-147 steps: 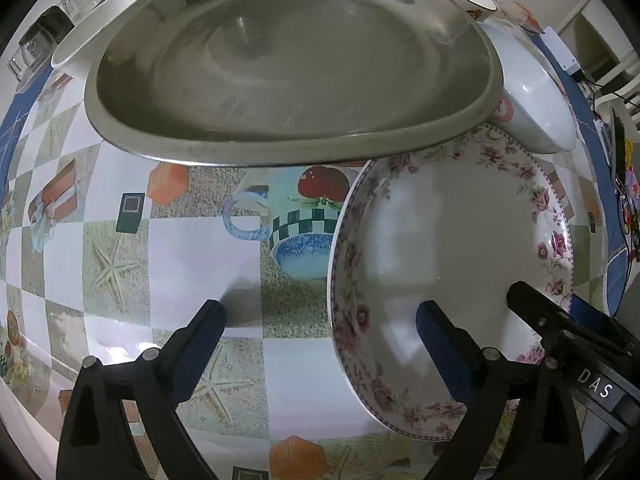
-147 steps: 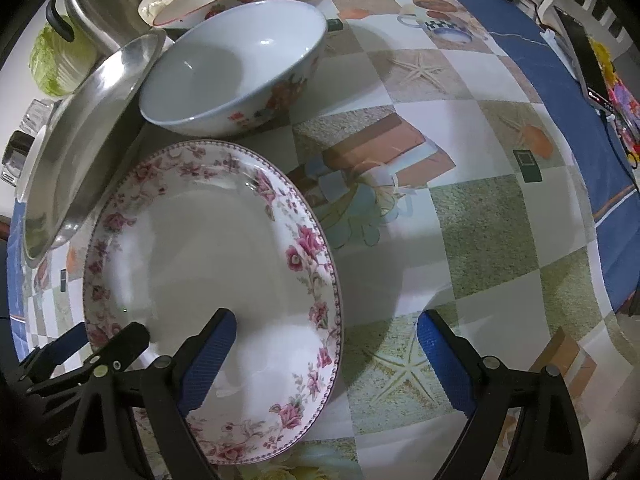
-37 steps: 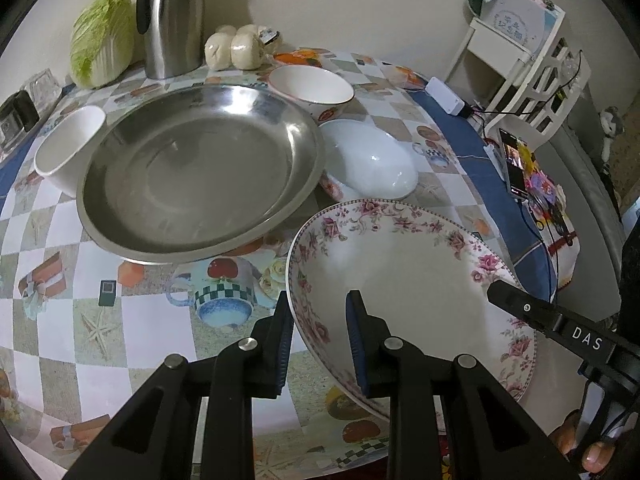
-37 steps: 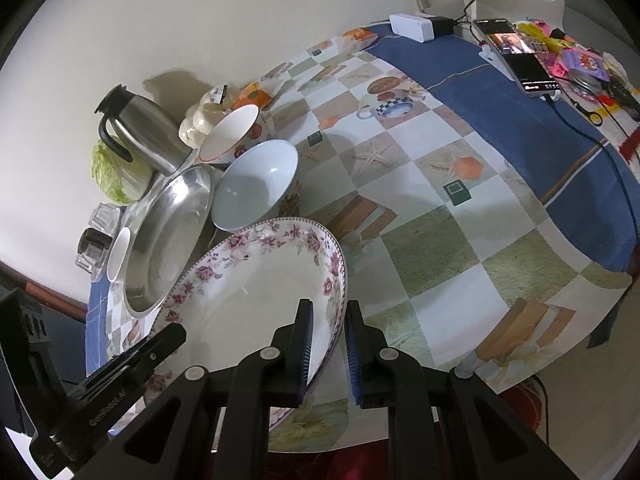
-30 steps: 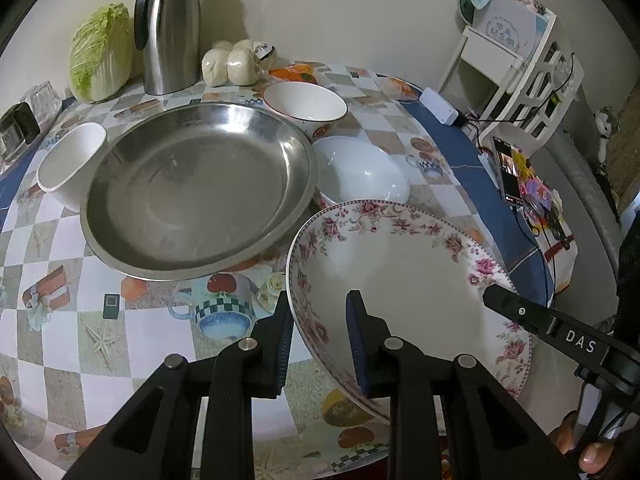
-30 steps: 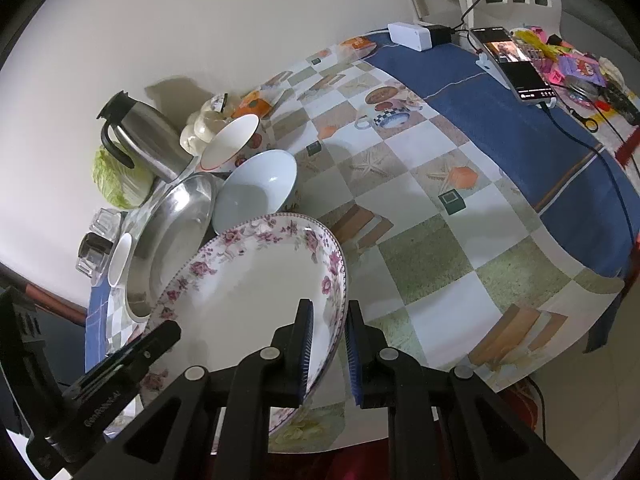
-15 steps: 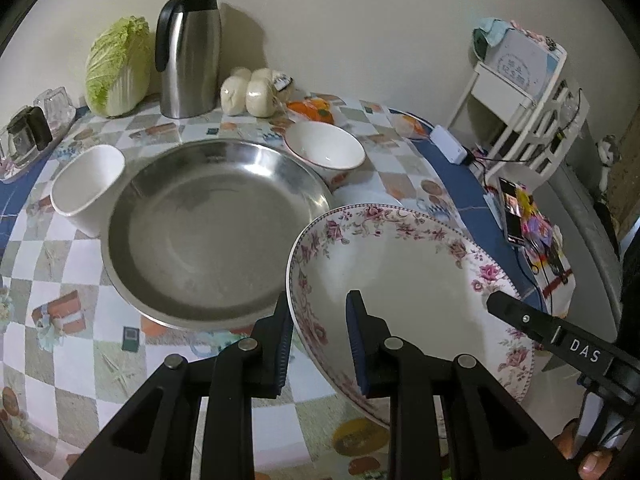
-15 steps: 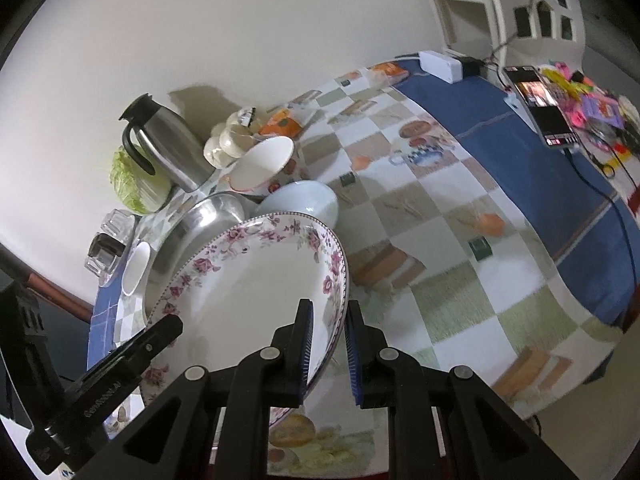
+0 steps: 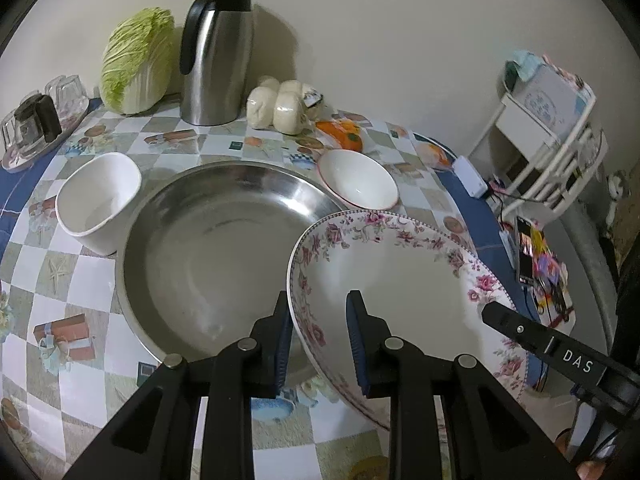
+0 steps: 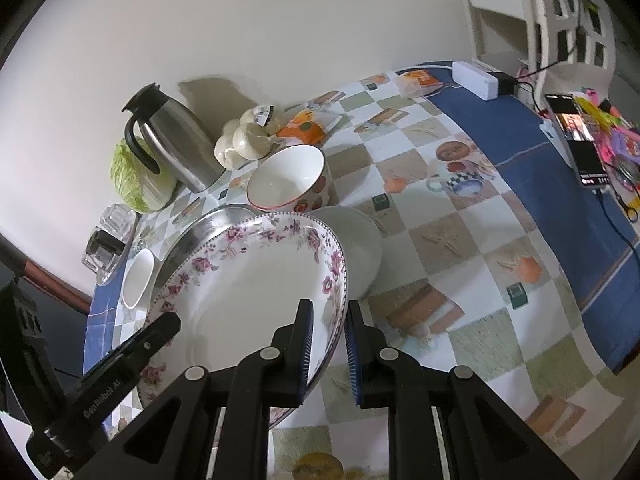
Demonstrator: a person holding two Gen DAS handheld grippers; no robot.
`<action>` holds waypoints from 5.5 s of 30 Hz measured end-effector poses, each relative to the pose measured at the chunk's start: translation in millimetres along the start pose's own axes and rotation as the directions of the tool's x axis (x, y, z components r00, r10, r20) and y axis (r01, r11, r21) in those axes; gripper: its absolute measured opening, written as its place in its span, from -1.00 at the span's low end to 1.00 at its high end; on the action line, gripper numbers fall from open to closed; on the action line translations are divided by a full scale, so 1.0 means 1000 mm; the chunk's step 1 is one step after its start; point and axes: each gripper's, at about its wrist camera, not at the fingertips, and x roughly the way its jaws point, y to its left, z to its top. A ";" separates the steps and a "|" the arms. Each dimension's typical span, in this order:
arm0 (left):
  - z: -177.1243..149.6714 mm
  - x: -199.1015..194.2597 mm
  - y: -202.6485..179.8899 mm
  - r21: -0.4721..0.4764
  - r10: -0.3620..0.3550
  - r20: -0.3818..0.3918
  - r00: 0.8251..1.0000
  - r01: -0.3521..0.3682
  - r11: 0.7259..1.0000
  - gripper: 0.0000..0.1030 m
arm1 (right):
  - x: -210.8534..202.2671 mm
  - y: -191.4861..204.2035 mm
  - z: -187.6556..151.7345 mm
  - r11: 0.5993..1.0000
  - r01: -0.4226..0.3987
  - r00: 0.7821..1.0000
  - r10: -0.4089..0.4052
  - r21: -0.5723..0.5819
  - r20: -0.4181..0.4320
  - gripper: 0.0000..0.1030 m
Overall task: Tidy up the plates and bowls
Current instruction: 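Lower the floral plate into the steel basin with both tools, then open both tools and release the floral plate rim, then move both tools to the rim of the red-rimmed white bowl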
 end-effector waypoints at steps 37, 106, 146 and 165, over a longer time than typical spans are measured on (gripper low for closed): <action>0.048 0.019 0.131 -0.264 0.057 0.004 0.998 -0.054 0.963 -0.41 | 0.096 0.104 0.022 0.989 -0.144 0.982 0.137 -0.044 -0.131 -0.62; 0.050 0.015 0.095 -0.099 0.248 0.032 0.968 -0.244 0.965 0.23 | 0.091 0.107 0.023 0.975 0.089 0.995 -0.098 -0.205 -0.034 0.25; 0.055 0.018 0.072 -0.118 0.284 -0.029 0.958 -0.285 0.951 0.28 | 0.045 0.054 0.056 0.981 0.151 0.988 -0.152 -0.119 0.000 0.30; 0.081 0.057 0.025 0.011 0.251 -0.087 0.964 -0.251 0.968 0.28 | 0.046 0.006 0.093 0.985 0.160 0.986 -0.157 0.058 -0.057 0.32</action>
